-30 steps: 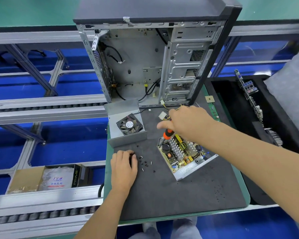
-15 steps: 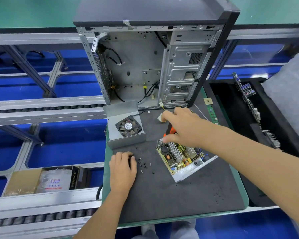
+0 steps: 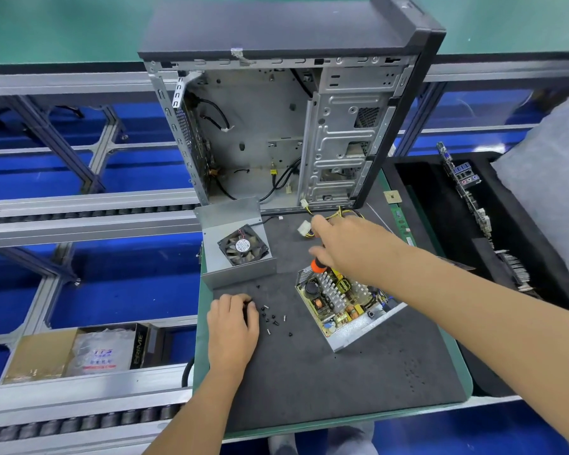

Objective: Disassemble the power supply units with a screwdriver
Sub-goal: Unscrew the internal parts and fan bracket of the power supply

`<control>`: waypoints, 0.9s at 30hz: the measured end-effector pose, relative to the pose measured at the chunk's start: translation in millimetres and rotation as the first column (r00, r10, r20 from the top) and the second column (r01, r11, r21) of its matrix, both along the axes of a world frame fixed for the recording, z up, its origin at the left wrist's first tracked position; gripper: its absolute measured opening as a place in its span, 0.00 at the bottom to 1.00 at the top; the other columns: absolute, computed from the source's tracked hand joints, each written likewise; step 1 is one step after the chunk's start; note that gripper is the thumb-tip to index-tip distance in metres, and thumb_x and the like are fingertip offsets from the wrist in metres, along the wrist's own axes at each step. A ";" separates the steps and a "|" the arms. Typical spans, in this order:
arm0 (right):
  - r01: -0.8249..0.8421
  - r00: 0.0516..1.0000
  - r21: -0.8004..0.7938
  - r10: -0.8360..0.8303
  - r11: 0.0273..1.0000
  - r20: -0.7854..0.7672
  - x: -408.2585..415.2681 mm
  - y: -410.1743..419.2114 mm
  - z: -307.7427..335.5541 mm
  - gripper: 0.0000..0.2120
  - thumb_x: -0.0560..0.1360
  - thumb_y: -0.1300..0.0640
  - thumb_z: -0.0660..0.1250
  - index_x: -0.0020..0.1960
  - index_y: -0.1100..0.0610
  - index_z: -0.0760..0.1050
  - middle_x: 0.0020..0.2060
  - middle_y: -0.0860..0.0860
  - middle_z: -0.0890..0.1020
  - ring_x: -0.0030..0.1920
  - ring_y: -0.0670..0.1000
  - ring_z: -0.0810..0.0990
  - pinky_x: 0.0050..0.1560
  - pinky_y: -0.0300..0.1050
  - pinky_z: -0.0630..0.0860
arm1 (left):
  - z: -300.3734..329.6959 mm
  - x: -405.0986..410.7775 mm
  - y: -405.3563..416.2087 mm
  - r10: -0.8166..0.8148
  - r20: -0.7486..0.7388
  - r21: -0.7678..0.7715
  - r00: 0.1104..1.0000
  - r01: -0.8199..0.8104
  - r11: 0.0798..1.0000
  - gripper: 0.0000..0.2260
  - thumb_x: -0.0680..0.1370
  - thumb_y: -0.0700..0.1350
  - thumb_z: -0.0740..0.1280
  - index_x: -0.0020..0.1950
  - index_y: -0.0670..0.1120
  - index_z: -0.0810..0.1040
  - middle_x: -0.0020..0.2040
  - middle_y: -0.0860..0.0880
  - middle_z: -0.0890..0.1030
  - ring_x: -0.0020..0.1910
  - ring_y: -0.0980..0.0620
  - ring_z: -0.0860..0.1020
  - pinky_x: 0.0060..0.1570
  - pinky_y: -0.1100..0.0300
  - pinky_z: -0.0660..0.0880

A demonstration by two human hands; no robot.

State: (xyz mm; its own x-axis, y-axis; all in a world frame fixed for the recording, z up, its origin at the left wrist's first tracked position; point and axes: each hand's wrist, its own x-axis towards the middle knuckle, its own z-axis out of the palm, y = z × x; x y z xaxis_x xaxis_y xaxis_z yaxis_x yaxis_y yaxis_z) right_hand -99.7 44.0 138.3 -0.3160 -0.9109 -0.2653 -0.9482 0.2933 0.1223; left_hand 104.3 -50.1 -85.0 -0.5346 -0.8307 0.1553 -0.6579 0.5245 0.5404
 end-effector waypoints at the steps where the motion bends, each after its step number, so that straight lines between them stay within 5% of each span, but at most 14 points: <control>1: 0.000 0.997 -0.033 0.002 0.999 0.079 -0.5 -0.3 -1.3 0.15 0.82 0.47 0.58 0.61 0.55 0.64 0.50 0.54 0.73 0.50 0.59 0.74 0.49 0.52 0.75 | 0.4 -0.2 0.1 -0.001 0.000 0.001 1.000 0.001 1.000 0.02 0.78 0.42 0.70 0.50 0.46 0.80 0.47 0.48 0.78 0.45 0.47 0.72 0.47 0.50 0.71; 4: 0.105 0.942 -0.040 -0.087 0.994 0.323 0.4 -3.5 -1.1 0.17 0.77 0.52 0.67 0.61 0.53 0.65 0.55 0.52 0.69 0.55 0.58 0.70 0.54 0.51 0.69 | 1.8 -0.5 0.3 0.000 0.005 0.004 1.000 0.000 1.000 0.02 0.78 0.42 0.70 0.50 0.45 0.80 0.46 0.48 0.78 0.45 0.46 0.72 0.47 0.50 0.71; 6: 0.202 0.897 0.044 -0.203 0.978 0.392 1.0 -4.5 1.8 0.23 0.76 0.43 0.69 0.62 0.52 0.65 0.51 0.52 0.70 0.53 0.58 0.70 0.49 0.52 0.70 | 3.0 -0.4 0.4 -0.001 0.014 0.006 1.000 0.001 1.000 0.02 0.78 0.42 0.69 0.50 0.46 0.80 0.46 0.48 0.78 0.45 0.47 0.72 0.47 0.50 0.70; 10: 0.066 0.998 0.135 -0.067 0.989 -0.002 4.9 -5.1 7.2 0.18 0.83 0.51 0.59 0.71 0.47 0.61 0.51 0.56 0.71 0.47 0.61 0.73 0.37 0.51 0.67 | 3.1 0.2 -0.2 0.000 0.019 0.004 1.000 -0.001 1.000 0.02 0.78 0.42 0.69 0.50 0.46 0.80 0.47 0.48 0.78 0.45 0.47 0.72 0.47 0.51 0.70; 15: 0.136 0.918 0.126 -0.173 0.983 0.356 1.3 -5.0 7.9 0.22 0.79 0.46 0.65 0.66 0.53 0.62 0.54 0.54 0.73 0.55 0.59 0.74 0.51 0.55 0.74 | 4.0 -1.0 0.3 -0.001 0.022 0.009 1.000 0.000 1.000 0.02 0.78 0.43 0.69 0.50 0.46 0.80 0.46 0.48 0.78 0.45 0.48 0.72 0.47 0.51 0.70; 17: 0.176 0.940 0.183 -0.220 0.967 0.260 1.8 -2.9 10.0 0.24 0.79 0.40 0.62 0.67 0.52 0.62 0.48 0.53 0.71 0.46 0.56 0.72 0.45 0.54 0.74 | 4.1 -0.8 0.5 -0.001 0.024 0.006 1.000 0.001 1.000 0.02 0.79 0.43 0.69 0.50 0.46 0.80 0.47 0.49 0.78 0.45 0.48 0.71 0.47 0.52 0.70; 20: 0.111 0.992 0.137 -0.118 0.984 0.043 3.2 -2.7 4.6 0.16 0.83 0.47 0.55 0.67 0.54 0.64 0.45 0.55 0.73 0.43 0.60 0.73 0.38 0.52 0.69 | 3.2 0.3 0.1 -0.002 0.021 0.004 1.000 0.002 1.000 0.03 0.78 0.43 0.69 0.50 0.46 0.80 0.46 0.49 0.78 0.45 0.48 0.71 0.47 0.52 0.70; 25: 0.152 0.945 0.093 -0.172 0.984 0.277 -1.0 -3.1 0.1 0.17 0.77 0.58 0.66 0.63 0.54 0.64 0.56 0.54 0.71 0.53 0.59 0.75 0.52 0.56 0.76 | 2.3 0.2 0.8 0.001 0.013 -0.009 1.000 -0.001 1.000 0.02 0.78 0.42 0.70 0.50 0.46 0.80 0.46 0.49 0.77 0.44 0.48 0.71 0.46 0.51 0.70; 27: 0.205 0.920 0.067 -0.215 0.977 0.327 -1.9 -1.0 -3.5 0.20 0.75 0.50 0.71 0.61 0.55 0.66 0.55 0.53 0.71 0.55 0.59 0.74 0.53 0.55 0.75 | 1.9 0.2 -0.2 0.002 0.010 -0.009 1.000 -0.002 1.000 0.02 0.78 0.43 0.70 0.49 0.46 0.80 0.46 0.49 0.78 0.44 0.48 0.71 0.46 0.51 0.71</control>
State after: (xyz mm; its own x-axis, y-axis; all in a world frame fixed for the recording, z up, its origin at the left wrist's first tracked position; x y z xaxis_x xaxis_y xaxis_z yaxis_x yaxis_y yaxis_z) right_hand -101.6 42.9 134.9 -0.3888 -0.8230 -0.4142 -0.8532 0.4912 -0.1752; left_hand 104.5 -50.3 -83.1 -0.5342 -0.8305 0.1579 -0.6643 0.5279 0.5292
